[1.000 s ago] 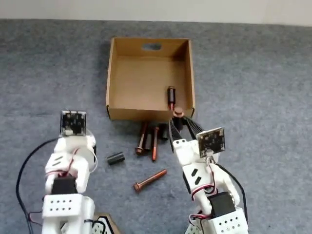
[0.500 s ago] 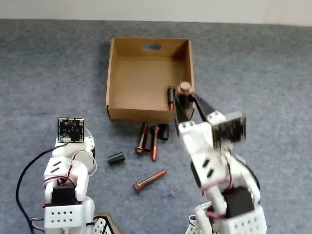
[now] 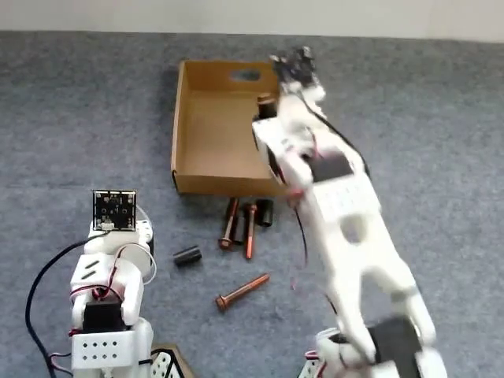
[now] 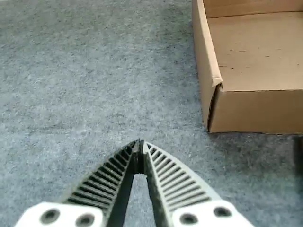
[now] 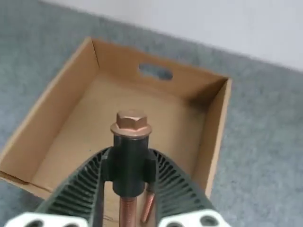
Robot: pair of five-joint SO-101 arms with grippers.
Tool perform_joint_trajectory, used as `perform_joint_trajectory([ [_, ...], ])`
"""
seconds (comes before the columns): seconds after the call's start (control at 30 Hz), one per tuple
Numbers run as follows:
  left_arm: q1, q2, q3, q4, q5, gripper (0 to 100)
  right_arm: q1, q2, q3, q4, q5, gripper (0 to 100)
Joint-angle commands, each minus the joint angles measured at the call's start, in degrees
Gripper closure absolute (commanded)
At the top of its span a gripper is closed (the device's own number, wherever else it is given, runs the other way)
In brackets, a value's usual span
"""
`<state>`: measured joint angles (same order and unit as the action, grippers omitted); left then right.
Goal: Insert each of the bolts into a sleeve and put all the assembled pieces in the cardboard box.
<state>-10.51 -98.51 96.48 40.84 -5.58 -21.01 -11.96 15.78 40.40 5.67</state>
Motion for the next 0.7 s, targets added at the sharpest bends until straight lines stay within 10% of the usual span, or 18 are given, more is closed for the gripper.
perform_joint_trajectory([
  [0.0, -0.1, -0.7, 1.0, 0.4, -0.5, 99, 0.7, 11.9, -16.7, 5.6, 0.4, 99.1],
  [0.67, 1.1, -0.6, 1.0, 0.4, -0.5, 99, 1.8, 70.8, -93.5, 47.0, -7.5, 99.1],
])
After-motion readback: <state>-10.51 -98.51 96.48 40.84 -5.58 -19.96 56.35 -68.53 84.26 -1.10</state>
